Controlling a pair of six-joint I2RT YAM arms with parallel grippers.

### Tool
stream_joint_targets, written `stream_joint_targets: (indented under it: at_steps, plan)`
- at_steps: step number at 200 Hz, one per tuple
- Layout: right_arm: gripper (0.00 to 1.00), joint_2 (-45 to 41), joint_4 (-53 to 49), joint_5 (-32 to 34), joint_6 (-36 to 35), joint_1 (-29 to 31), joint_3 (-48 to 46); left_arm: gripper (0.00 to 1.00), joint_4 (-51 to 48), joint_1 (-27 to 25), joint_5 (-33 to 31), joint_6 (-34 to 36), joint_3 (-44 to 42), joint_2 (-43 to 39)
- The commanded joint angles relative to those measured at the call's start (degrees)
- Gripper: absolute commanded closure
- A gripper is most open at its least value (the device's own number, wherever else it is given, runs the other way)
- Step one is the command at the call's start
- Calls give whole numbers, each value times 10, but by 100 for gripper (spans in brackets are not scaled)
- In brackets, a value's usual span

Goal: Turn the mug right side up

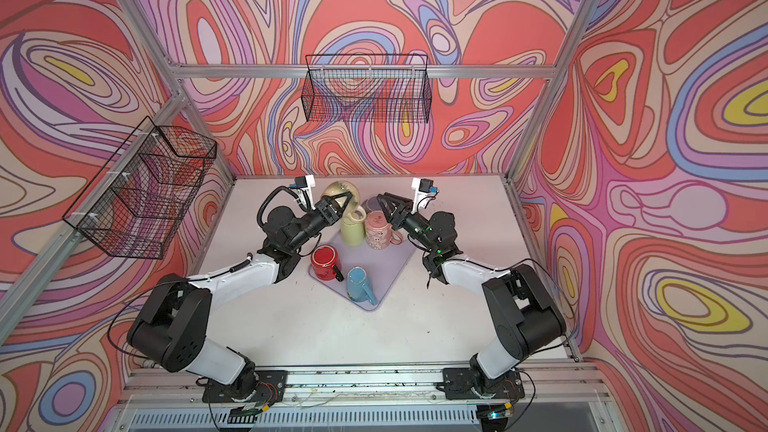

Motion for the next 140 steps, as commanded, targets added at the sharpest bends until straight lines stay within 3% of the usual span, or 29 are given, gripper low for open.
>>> stream_joint_targets:
  at_steps: [1, 36, 69, 104, 140]
  plan:
    - [62, -1, -35, 15, -48, -1, 8, 100, -37, 17, -3, 50, 15, -69]
    - [61, -36, -150, 40, -119, -1, 23, 100, -302, 36, -28, 177, 74, -141]
    - [62, -67, -292, 76, -202, -1, 46, 100, -541, 70, -58, 279, 169, -153]
    - [63, -98, -366, 119, -255, -1, 46, 100, -755, 106, -72, 379, 282, -103]
    - [65, -110, -379, 149, -258, -1, 34, 100, -875, 128, -138, 459, 362, -31]
